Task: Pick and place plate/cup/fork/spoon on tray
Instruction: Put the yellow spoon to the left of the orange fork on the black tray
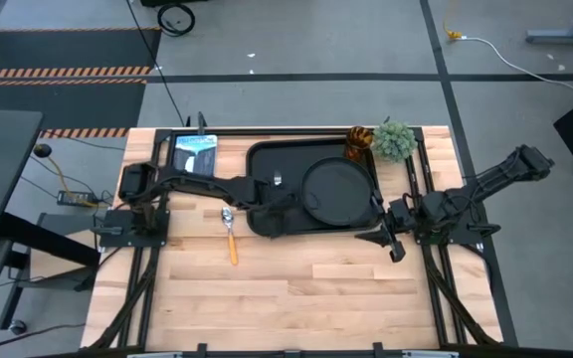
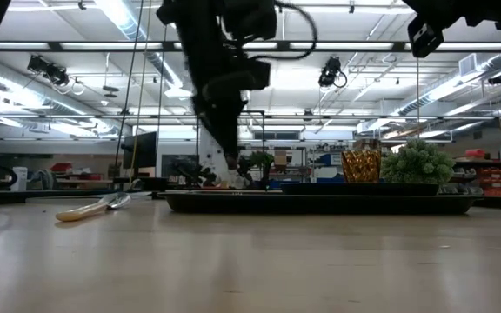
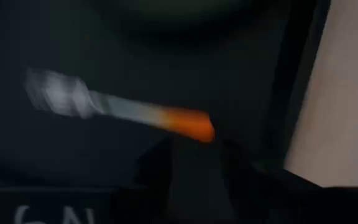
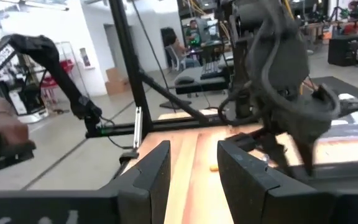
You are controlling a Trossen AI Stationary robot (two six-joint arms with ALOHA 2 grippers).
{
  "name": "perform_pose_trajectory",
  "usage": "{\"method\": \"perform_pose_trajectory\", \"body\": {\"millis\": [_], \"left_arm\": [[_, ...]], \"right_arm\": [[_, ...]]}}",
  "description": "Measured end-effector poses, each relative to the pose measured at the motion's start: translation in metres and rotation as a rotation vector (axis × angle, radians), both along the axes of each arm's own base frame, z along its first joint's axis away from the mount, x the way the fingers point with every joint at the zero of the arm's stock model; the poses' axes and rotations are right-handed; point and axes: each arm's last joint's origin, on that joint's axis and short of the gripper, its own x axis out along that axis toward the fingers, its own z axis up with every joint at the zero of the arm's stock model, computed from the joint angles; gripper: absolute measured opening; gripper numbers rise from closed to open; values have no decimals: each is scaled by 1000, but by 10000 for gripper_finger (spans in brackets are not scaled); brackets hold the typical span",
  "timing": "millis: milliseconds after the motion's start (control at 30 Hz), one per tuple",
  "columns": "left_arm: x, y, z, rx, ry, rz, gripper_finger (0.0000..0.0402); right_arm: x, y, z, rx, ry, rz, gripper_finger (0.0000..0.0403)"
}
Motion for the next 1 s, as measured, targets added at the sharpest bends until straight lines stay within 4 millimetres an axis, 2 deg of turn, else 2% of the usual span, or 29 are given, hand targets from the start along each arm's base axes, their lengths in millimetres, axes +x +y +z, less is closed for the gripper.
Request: {"method": "perform_pose_trajectory", "body": {"millis": [100, 200, 533, 733, 1000], "left_arm": [[-10, -12, -3, -91, 52, 185, 142], [-19, -27, -4, -93, 114, 255, 142], [-56, -88, -5, 196, 233, 257, 141], [-97, -92, -21, 185, 231, 369, 133], [-137, -84, -34, -70, -28, 600, 112]], "right_arm": [[1, 3, -1, -25, -5, 0, 138], [2, 5, -2, -40, 1, 4, 138], [6, 10, -6, -128, -2, 26, 138], [5, 9, 0, -202, -72, 9, 138], [5, 8, 3, -239, -114, 0, 138]]}}
